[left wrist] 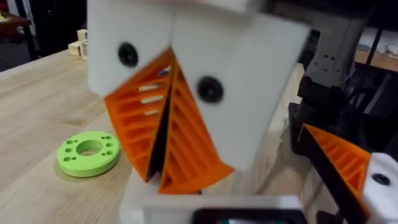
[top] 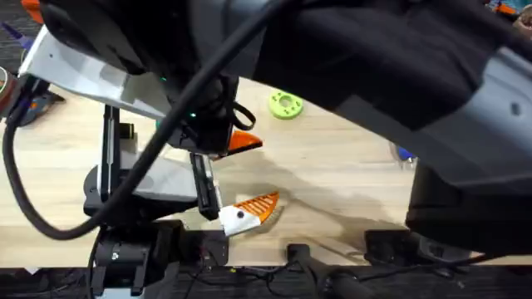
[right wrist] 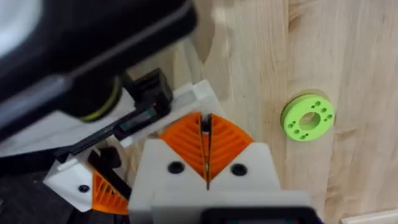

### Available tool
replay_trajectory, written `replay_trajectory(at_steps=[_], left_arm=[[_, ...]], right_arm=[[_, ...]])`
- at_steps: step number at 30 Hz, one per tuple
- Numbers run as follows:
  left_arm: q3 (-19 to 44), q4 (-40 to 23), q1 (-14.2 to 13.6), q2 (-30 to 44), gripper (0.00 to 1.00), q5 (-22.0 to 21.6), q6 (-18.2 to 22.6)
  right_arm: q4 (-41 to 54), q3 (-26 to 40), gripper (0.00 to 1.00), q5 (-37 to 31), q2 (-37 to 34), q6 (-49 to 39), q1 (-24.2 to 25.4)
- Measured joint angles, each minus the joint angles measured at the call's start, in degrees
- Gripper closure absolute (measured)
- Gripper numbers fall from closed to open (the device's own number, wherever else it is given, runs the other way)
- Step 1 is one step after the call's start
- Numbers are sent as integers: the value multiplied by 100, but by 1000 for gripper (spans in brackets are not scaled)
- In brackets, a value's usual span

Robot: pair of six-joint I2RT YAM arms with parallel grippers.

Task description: Pick up the gripper from the table and insert it into the empty holder that is missing its gripper. Then pick up a screw, insert it into the mounting hole, and use the screwdriver to tighten it. Finally, clean up the table by picking up the vegetable and placing it into the bucket.

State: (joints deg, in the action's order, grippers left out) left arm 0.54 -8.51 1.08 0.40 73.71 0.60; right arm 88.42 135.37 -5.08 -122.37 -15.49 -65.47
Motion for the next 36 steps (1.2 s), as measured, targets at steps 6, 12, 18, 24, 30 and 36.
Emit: replay_trajectory(at_steps=[6,12,18,24,30,36], left_arm=[[0,0,2,2,15,0,0],[0,-9,-4,2,15,37,-9],[0,-9,-4,2,15,46,-20],[0,-9,-4,2,14,48,-15],[0,-7,-4,1,14,48,4],[0,-7,-4,0,14,43,22]], right_arm=[[2,0,996,2,0,0,0],[-15,7,680,-66,0,-15,7],[81,72,148,-177,7,-90,72],[85,72,139,-181,7,-105,74],[94,74,136,-191,35,-66,73],[86,76,133,-95,321,266,73]])
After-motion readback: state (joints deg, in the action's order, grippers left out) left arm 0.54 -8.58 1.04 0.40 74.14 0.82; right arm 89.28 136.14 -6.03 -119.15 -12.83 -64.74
